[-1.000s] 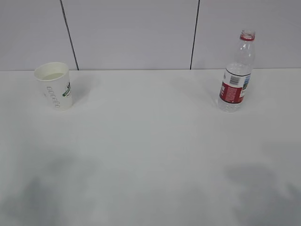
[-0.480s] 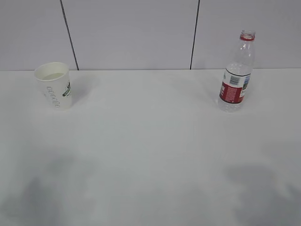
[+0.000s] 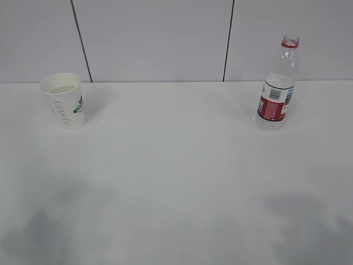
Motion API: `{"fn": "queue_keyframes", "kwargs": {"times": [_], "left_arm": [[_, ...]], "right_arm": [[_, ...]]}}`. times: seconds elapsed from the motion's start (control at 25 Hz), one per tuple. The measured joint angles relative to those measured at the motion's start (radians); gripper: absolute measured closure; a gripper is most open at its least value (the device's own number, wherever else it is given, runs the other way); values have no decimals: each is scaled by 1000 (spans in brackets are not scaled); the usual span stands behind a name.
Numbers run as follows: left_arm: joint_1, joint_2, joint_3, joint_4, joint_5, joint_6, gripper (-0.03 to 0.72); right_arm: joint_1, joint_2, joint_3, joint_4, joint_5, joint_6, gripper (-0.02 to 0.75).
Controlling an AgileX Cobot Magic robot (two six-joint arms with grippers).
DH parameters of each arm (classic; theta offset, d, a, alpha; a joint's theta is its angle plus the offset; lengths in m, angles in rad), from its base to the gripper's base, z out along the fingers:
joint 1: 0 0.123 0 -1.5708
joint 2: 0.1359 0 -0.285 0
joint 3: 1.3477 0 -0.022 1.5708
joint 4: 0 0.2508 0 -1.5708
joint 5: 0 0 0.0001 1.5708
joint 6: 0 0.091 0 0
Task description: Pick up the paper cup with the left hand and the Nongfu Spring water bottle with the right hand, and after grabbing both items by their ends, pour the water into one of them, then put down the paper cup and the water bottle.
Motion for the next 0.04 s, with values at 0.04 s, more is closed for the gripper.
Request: {"fn": "queue_keyframes", "kwargs": {"times": [0.04], "left_arm": [[0, 0, 0, 0, 0, 0, 170]], "right_arm": [[0, 0, 0, 0, 0, 0, 153]]}}
